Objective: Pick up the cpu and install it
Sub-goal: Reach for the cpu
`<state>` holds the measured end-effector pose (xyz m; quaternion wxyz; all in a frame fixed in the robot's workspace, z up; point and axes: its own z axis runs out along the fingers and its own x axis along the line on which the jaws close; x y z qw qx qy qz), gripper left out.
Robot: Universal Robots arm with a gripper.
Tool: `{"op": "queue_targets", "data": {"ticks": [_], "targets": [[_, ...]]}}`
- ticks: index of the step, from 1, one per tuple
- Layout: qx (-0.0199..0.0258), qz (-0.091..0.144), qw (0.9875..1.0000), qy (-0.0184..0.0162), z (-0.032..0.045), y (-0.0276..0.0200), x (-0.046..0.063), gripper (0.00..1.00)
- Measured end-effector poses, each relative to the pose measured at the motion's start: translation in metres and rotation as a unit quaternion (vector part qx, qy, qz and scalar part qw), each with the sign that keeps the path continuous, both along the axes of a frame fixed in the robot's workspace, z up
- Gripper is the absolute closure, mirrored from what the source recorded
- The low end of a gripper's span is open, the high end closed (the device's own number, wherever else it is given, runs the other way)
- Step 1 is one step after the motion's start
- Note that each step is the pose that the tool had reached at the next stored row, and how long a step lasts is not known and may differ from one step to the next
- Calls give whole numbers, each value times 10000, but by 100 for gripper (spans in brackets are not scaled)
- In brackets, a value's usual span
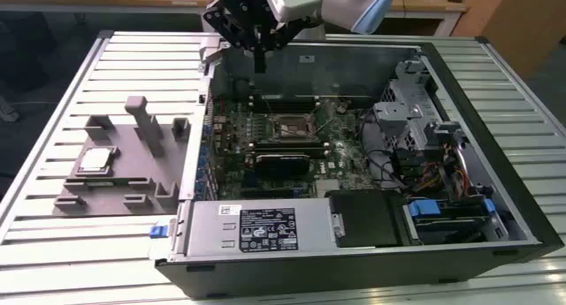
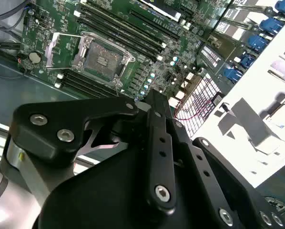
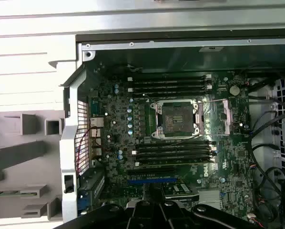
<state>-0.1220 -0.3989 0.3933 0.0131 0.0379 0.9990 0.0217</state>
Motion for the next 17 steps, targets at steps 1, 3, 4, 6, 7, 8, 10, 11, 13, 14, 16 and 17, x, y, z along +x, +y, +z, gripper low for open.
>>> {"op": "queue_targets", "data": {"ticks": [1, 3, 4, 6, 7, 8, 10, 11, 13, 14, 16, 17], "targets": [[0, 0, 10000, 0, 0, 0, 0, 89], [0, 0, 10000, 0, 0, 0, 0, 89], [0, 0, 10000, 0, 0, 0, 0, 89], [0, 0, 10000, 0, 0, 0, 0, 89], [0, 0, 10000, 0, 0, 0, 0, 89], [0, 0, 10000, 0, 0, 0, 0, 89], [0, 0, 10000, 0, 0, 0, -2, 89], [0, -1, 10000, 0, 0, 1, -6, 89], [0, 0, 10000, 0, 0, 0, -17, 89], [0, 0, 10000, 0, 0, 0, -26, 89], [0, -1, 10000, 0, 0, 0, -47, 89], [0, -2, 10000, 0, 0, 0, -58, 89]]}}
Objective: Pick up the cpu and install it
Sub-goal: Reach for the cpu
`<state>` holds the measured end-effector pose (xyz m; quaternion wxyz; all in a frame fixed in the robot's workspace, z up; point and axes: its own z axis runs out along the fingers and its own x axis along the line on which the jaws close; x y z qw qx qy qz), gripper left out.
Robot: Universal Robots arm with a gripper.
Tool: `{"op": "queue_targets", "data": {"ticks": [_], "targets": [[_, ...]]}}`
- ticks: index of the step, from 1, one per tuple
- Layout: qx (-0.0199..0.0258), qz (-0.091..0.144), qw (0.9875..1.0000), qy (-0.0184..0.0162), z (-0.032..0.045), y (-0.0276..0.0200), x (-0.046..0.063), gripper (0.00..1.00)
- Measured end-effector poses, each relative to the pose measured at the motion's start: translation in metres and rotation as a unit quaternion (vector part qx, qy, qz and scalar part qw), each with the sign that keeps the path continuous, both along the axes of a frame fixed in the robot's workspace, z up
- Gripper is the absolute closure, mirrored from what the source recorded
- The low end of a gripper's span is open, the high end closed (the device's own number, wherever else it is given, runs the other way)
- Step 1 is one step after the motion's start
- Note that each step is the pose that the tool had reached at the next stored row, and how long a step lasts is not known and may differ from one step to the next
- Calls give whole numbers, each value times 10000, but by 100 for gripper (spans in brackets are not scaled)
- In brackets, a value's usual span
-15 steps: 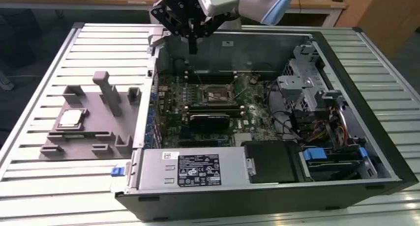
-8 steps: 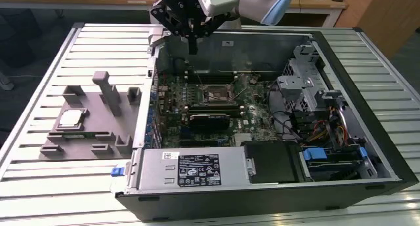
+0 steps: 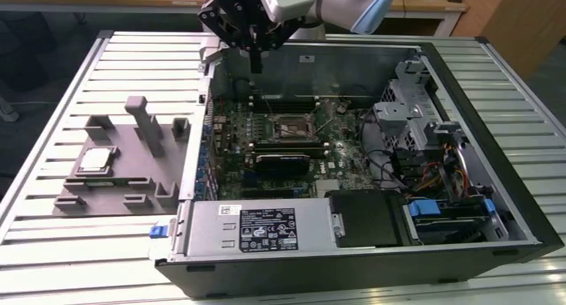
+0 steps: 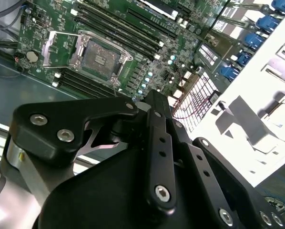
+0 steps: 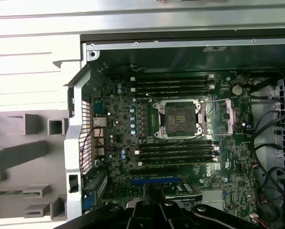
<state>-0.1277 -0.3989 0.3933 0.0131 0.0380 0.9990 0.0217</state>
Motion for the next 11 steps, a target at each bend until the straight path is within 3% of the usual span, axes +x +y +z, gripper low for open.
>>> {"op": "queue_targets", "data": {"ticks": [11], "targets": [[0, -1, 10000, 0, 0, 0, -94, 89]]}}
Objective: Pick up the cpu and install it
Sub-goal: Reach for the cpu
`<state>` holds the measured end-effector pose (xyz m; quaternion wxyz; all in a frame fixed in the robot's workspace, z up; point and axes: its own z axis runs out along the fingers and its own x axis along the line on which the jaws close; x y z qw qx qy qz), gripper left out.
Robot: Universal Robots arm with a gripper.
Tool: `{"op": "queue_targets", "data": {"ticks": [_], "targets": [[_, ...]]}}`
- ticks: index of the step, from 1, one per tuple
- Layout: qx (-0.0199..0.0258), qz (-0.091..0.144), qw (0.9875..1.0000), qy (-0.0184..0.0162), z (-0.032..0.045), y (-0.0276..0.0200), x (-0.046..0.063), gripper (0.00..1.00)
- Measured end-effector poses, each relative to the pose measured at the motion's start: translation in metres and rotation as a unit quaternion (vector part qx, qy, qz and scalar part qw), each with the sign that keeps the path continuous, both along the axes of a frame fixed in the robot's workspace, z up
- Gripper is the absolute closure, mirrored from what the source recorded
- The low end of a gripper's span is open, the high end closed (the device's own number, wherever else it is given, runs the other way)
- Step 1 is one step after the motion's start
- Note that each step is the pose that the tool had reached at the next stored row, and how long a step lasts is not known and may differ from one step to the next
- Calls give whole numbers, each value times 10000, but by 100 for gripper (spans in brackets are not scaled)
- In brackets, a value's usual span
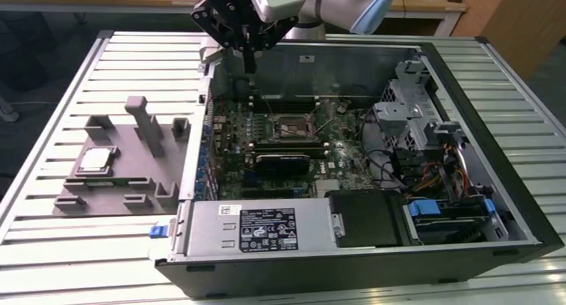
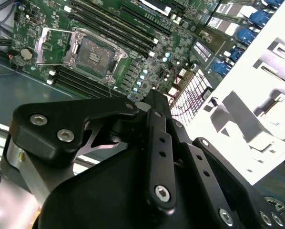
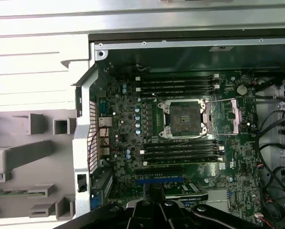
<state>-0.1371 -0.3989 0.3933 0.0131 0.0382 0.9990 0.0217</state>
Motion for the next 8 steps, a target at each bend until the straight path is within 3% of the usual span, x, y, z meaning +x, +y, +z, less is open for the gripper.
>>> {"op": "queue_targets", "data": {"ticks": [8], "targets": [[0, 0, 10000, -1, -1, 0, -90, 89]]}}
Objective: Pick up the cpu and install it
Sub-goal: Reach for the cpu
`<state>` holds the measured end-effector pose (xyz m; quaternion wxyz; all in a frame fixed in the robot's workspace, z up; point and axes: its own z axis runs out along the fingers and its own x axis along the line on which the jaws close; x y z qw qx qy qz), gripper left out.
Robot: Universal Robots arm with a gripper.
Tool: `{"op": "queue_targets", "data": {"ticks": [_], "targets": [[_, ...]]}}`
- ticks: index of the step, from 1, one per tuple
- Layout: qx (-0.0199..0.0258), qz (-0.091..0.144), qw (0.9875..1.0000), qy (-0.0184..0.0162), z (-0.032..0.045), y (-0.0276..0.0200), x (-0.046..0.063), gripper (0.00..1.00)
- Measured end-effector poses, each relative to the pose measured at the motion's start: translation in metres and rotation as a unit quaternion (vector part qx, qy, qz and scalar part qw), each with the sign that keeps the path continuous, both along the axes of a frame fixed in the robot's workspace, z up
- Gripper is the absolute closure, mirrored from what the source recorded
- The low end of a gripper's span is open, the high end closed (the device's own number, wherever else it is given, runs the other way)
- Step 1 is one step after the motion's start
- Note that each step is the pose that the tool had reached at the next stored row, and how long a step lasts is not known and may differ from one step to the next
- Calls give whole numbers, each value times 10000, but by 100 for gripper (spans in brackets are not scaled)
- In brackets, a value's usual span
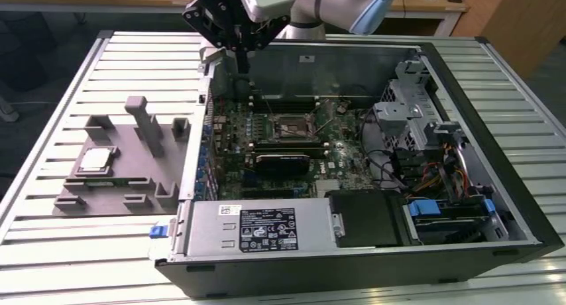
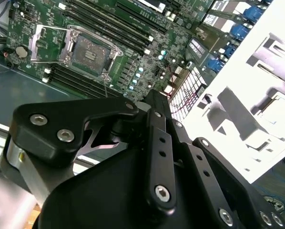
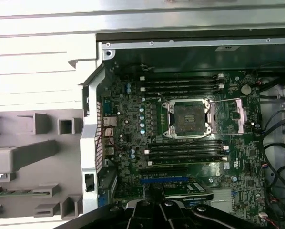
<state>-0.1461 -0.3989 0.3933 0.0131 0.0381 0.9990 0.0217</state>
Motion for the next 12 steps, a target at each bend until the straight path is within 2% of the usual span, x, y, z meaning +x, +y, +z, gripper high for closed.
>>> {"op": "queue_targets", "data": {"ticks": [12], "targets": [[0, -1, 10000, 0, 0, 0, -188, 89]]}}
